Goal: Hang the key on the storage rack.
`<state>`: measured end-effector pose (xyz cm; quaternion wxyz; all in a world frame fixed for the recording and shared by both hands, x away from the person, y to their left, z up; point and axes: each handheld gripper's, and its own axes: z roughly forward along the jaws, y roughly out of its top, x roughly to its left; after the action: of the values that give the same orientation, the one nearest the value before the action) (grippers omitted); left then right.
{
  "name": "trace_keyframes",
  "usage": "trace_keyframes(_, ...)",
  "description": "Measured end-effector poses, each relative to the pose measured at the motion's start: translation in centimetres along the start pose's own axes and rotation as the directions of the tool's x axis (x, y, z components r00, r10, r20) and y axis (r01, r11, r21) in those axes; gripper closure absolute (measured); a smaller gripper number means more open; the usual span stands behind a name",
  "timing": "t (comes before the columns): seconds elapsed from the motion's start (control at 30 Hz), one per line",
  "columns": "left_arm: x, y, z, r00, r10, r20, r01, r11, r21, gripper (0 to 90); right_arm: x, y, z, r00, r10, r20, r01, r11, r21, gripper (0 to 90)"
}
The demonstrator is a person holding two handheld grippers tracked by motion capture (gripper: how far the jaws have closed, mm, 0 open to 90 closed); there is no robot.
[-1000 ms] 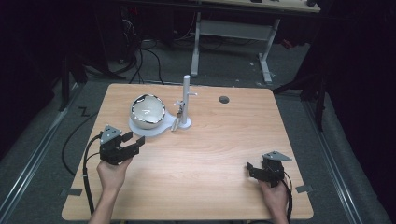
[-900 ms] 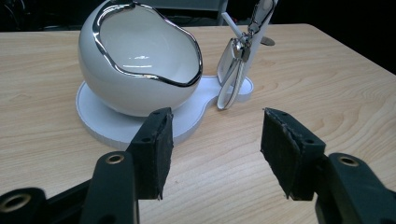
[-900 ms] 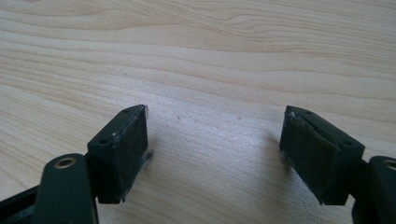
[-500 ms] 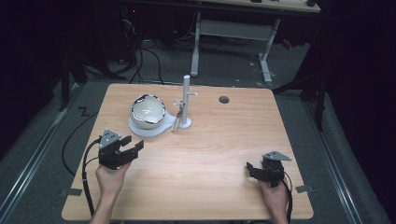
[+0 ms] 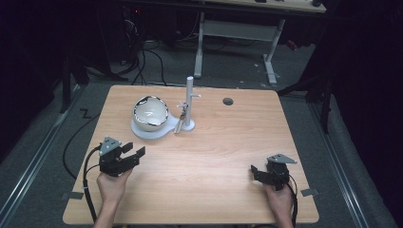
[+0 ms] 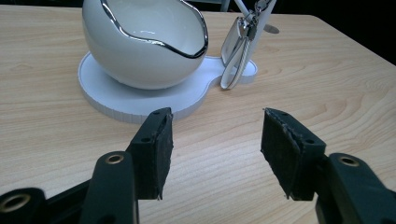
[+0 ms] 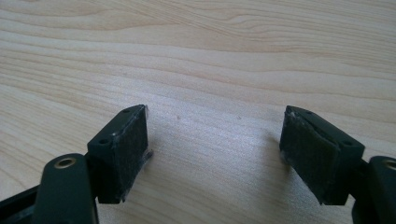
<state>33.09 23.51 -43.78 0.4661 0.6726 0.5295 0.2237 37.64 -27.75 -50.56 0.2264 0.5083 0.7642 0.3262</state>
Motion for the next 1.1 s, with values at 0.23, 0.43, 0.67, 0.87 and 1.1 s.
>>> trace_keyframes(0.23, 0.2, -0.7, 0.0, 0.9999, -0.013, -0.004, 0.013, 0.9999, 0.007, 43.7, 0.0, 0.0, 0.0, 1.0000, 0.000, 0.000, 0.000, 1.000, 0.000, 23.5)
trace_keyframes(0.43, 0.2, -1.3, 0.0, 0.9998, -0.015, -0.010, 0.015, 0.9997, 0.021, 43.7, 0.0, 0.0, 0.0, 1.0000, 0.000, 0.000, 0.000, 1.000, 0.000, 23.6)
trace_keyframes(0.67, 0.3, -2.3, 0.3, 0.9995, -0.019, -0.026, 0.020, 0.9990, 0.039, 43.6, 0.0, 0.0, 0.0, 1.0000, 0.000, 0.000, 0.000, 1.000, 0.000, 23.6)
trace_keyframes(0.87, 0.4, -2.9, 0.6, 0.9992, -0.033, -0.024, 0.034, 0.9981, 0.051, 43.3, 0.0, 0.0, 0.0, 1.0000, 0.000, 0.000, 0.000, 1.000, 0.000, 23.5)
trace_keyframes(1.1, 0.3, -3.4, 1.0, 0.9991, -0.040, -0.017, 0.041, 0.9971, 0.064, 43.2, 0.0, 0.0, 0.0, 1.0000, 0.000, 0.000, 0.000, 1.000, 0.000, 23.5)
